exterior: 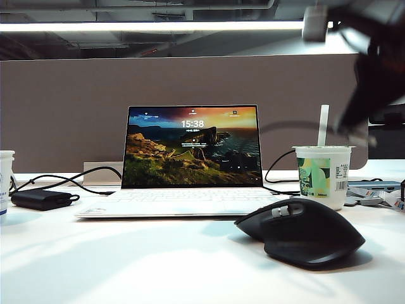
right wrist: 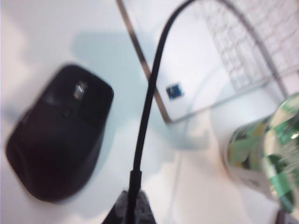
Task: Pick up the black phone, pick up the charger plug, insert the charger plug into the phone's charging port, and finally place the connected phone back on the desk.
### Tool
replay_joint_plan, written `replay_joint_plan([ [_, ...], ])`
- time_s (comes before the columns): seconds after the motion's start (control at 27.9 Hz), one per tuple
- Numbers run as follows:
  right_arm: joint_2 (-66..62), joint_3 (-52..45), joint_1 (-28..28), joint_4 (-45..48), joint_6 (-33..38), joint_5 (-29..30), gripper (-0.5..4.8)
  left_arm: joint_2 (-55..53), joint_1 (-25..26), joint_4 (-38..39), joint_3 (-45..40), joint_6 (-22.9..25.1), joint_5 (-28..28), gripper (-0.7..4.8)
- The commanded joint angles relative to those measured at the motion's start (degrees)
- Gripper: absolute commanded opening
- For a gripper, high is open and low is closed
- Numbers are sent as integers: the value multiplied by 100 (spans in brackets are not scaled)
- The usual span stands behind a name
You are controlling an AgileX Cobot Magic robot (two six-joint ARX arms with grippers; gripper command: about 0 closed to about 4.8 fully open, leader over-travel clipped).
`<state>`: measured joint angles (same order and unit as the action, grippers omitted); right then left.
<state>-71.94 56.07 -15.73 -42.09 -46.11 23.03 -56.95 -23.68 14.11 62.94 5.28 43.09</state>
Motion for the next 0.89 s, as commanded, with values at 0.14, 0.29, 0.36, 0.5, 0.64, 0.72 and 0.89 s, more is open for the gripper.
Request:
replay_joint_plan([
  [0.14, 688, 448, 7, 232, 905, 1187, -4, 37, 2, -221, 39, -13, 68, -7],
  [0.29, 951, 557, 7, 1283, 1971, 2103, -4, 37, 2, -221, 39, 11, 85, -6],
  [0.36, 979, 577, 7, 2013, 2629, 2524, -4, 37, 2, -221, 39, 15, 190, -7],
  [0.5, 981, 577, 7, 3222, 3565, 2809, -4, 37, 2, -221, 39, 9, 345, -7],
  [0.64, 933, 573, 7, 2476, 3517, 2133, -4, 37, 2, -221, 39, 9, 343, -7],
  [0.72, 868, 573, 2, 1950, 3167, 1843, -4, 37, 2, -223, 39, 9, 345, -7],
  [0.89, 505, 562, -90, 660, 2586, 1384, 138, 37, 2, -221, 39, 7, 343, -6],
])
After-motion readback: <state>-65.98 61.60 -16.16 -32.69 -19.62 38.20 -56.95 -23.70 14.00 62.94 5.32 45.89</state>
